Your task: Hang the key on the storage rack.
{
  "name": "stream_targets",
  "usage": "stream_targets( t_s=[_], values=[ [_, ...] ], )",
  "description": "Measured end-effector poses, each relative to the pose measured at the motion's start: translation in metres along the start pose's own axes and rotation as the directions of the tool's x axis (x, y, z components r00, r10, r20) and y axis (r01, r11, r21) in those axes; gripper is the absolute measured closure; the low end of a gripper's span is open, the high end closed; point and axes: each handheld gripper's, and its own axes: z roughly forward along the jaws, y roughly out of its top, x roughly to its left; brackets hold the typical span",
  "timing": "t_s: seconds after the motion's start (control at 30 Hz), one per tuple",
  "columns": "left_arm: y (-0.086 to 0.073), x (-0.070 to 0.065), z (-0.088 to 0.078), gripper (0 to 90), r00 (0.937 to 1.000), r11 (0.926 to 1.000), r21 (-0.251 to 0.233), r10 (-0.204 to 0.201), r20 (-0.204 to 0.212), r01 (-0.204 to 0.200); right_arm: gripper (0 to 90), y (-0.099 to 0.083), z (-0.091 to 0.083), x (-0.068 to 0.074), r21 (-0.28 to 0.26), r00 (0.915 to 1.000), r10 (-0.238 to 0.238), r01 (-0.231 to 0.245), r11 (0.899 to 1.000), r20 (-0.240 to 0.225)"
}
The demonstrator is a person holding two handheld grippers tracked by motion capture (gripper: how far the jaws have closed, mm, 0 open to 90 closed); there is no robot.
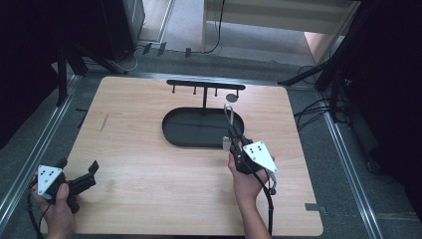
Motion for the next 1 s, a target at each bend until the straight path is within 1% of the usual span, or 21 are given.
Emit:
stream_targets(
  t_s=[0.03, 0.37, 0.73, 0.83, 0.87, 1.0],
  values=[
    [0.0, 0.0, 0.0, 0.0, 1.0, 1.0, 0.0, -0.001, 0.0, 0.001, 83.6, 0.001, 0.002, 0.0, -0.003, 1.0, -0.001, 0.001, 1.0, 0.006],
    [0.0, 0.0, 0.0, 0.0, 1.0, 1.0, 0.0, -0.002, 0.001, 0.002, 83.6, 0.004, 0.02, 0.009, -0.008, 1.0, 0.0, 0.0, 1.0, 0.005],
    [0.0, 0.0, 0.0, 0.0, 1.0, 1.0, 0.0, -0.005, 0.003, 0.005, 83.6, -0.001, 0.039, 0.013, 0.014, 1.0, 0.0, -0.001, 1.0, 0.006],
    [0.0, 0.001, 0.0, 0.0, 1.0, 1.0, 0.002, -0.005, 0.004, 0.005, 83.6, -0.003, 0.044, 0.013, 0.019, 0.9999, -0.011, 0.011, 1.0, 0.009],
    [0.0, 0.001, 0.0, 0.0, 1.0, 1.0, 0.002, -0.005, 0.004, 0.005, 83.6, -0.003, 0.046, 0.014, 0.026, 0.9999, -0.005, 0.004, 1.0, 0.01],
    [0.0, 0.001, 0.0, 0.0, 1.0, 1.0, 0.002, -0.006, 0.004, 0.006, 83.6, -0.007, 0.051, 0.012, 0.037, 0.9998, -0.008, 0.007, 0.999, 0.017]
  ],
)
